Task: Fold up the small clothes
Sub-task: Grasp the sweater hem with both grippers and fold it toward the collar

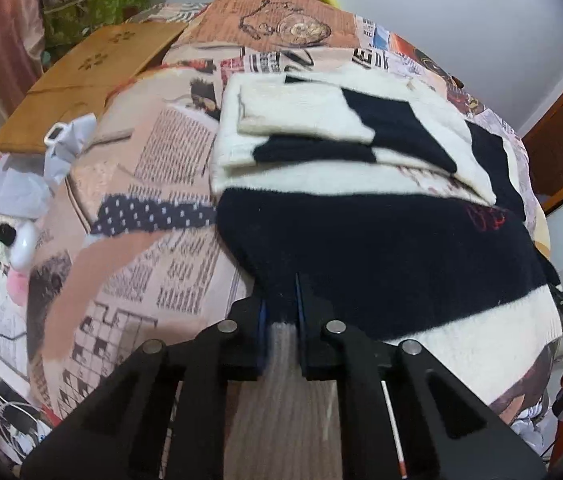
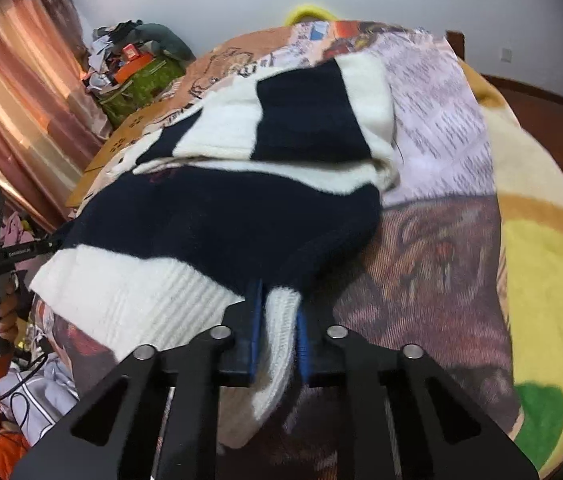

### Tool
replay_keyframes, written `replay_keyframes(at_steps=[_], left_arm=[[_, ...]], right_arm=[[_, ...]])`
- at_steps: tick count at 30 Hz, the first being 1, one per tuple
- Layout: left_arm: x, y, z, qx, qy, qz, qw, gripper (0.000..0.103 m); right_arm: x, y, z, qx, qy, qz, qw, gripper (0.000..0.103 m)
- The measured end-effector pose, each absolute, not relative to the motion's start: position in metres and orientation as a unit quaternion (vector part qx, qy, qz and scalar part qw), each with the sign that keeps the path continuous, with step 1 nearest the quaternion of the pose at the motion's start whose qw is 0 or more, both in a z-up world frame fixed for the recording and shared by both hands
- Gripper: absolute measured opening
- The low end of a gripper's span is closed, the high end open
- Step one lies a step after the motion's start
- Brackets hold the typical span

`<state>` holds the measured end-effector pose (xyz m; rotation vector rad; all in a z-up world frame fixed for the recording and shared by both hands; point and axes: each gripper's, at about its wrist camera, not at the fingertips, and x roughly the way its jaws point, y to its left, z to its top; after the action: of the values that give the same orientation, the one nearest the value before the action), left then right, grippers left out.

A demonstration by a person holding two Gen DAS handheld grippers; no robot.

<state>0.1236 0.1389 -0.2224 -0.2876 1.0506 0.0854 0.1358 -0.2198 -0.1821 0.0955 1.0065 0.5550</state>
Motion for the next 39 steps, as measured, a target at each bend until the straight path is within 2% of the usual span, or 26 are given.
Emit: replay_keyframes(at_steps=[9, 16, 21, 27, 30, 37, 39], left_arm=[[0.160, 0.146, -0.158, -0.100, 0.420, 0.055, 0.900, 0.010], [0.225, 0.149, -0.137, -0.082, 0.402, 0.058, 0.910, 0.010], [0.284, 0.158, -0.161, -0.081, 0.432, 0.071, 0.895, 0.010], [0.328, 0.180, -0.227, -0.101, 0.497, 0.086, 0.857, 0.010], [0.334, 0.187, -0.249, -0.108, 0.509, 0.086, 0.849, 0.016], [0.335, 0.186, -0.233, -0.094, 0.502, 0.080, 0.856, 0.019], [0.331, 0.188, -0.221, -0.088, 0.493, 0.092, 0.861, 0.031]], right_arm=[[0.173, -0.219, -0.132, 0.052, 0.398, 0.264, 0.877, 0.007], [0.227, -0.199, -0.108, 0.030, 0.367, 0.261, 0.892, 0.007], [0.273, -0.190, -0.123, 0.027, 0.390, 0.244, 0.888, 0.007], [0.314, -0.193, -0.174, 0.050, 0.452, 0.217, 0.864, 0.007], [0.320, -0.202, -0.192, 0.072, 0.467, 0.219, 0.854, 0.008], [0.312, -0.211, -0.177, 0.071, 0.465, 0.230, 0.852, 0.011], [0.307, -0.213, -0.169, 0.061, 0.460, 0.231, 0.855, 0.012]])
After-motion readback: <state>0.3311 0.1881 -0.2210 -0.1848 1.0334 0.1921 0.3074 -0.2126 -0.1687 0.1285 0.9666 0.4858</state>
